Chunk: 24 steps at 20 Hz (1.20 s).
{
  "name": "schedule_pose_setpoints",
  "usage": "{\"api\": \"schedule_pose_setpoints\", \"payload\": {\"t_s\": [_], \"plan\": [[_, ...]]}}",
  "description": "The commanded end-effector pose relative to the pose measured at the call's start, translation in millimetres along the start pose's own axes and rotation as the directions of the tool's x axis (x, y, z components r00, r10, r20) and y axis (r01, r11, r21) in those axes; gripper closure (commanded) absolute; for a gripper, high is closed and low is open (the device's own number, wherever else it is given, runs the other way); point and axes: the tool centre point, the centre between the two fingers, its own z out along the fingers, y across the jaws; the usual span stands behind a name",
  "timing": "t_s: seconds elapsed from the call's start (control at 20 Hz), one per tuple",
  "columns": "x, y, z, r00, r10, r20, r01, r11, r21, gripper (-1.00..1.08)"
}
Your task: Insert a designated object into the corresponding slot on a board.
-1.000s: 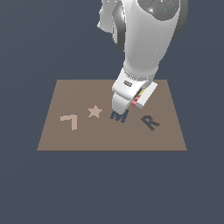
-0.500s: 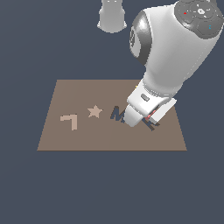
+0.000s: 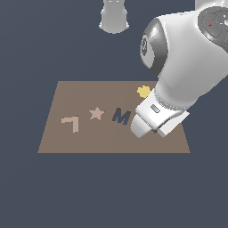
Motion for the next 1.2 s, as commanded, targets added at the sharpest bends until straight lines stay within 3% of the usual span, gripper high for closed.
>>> {"api": "schedule_pose_setpoints", "payload": {"t_s": [0.0, 0.65, 0.7, 1.15], "plan": [[4.1, 1.3, -0.3, 1.000, 0.012, 0.000, -0.012, 1.000, 0.000, 1.08], [6.8, 2.8, 9.8, 1.000, 0.020, 0.000, -0.020, 1.000, -0.001, 1.08], [6.8, 2.8, 9.8, 1.000, 0.020, 0.000, -0.020, 1.000, -0.001, -0.92], [6.8, 2.8, 9.8, 1.000, 0.020, 0.000, -0.020, 1.000, -0.001, -0.92]]}}
